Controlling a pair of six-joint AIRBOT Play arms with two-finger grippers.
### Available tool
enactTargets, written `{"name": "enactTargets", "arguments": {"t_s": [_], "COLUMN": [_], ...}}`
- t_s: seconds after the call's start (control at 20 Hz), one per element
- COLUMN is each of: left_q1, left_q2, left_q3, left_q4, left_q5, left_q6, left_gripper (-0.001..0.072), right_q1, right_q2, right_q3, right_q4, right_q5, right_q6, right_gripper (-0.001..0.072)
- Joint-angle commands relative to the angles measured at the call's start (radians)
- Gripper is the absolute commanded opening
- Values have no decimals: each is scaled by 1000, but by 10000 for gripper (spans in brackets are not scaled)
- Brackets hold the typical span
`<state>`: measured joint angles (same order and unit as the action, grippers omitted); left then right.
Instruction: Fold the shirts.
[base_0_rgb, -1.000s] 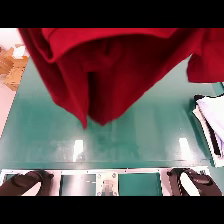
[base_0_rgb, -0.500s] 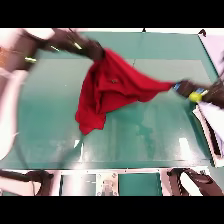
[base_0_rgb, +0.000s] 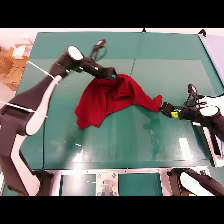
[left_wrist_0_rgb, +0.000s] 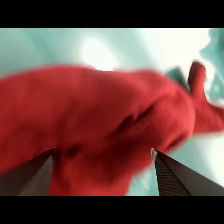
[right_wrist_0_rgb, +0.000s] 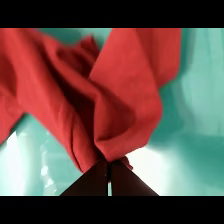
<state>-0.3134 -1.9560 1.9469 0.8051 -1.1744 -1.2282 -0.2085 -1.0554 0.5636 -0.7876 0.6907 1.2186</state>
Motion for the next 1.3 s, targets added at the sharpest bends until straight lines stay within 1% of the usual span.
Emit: {"name": "enactTargets", "arguments": {"t_s": [0.0,0.05,0.15,0.25,0.35,0.5,0.55,0.65,0.8,0.85,0.9,1.0,1.25], "left_q1": [134,167,194,175,136,19,-29,-141,-277,-306,-322,-328,-328], "left_q2": [0,18,67,135,212,315,334,346,340,340,341,340,345], "left_q3": [110,85,-17,-163,-332,-579,-635,-714,-766,-767,-767,-767,-765], "left_q4": [84,85,97,163,227,301,340,474,694,761,798,771,703], "left_q5": [-457,-519,-581,-574,-497,-340,-285,-167,-40,-11,16,64,36], "left_q6": [-220,-253,-285,-285,-282,-256,-256,-266,-349,-389,-418,-426,-429], "left_gripper": [702,701,701,701,700,700,700,700,700,700,700,700,699], "right_q1": [-48,-63,-88,-111,-128,-132,-132,-132,-132,-132,-132,-132,-132], "right_q2": [-21,-21,-21,-22,-22,-26,-30,-42,-65,-74,-84,-98,-109], "right_q3": [75,89,100,100,100,100,100,100,100,100,100,100,100], "right_q4": [-2,-2,-2,-2,-2,-2,-1,-2,-1,-1,-1,-1,-1], "right_q5": [39,40,39,39,38,14,11,9,8,8,8,8,8], "right_q6": [-27,-27,-27,-27,-27,-27,-27,-27,-53,-53,-53,-53,-53], "right_gripper": [14,14,14,14,14,14,14,14,14,13,14,14,14]}}
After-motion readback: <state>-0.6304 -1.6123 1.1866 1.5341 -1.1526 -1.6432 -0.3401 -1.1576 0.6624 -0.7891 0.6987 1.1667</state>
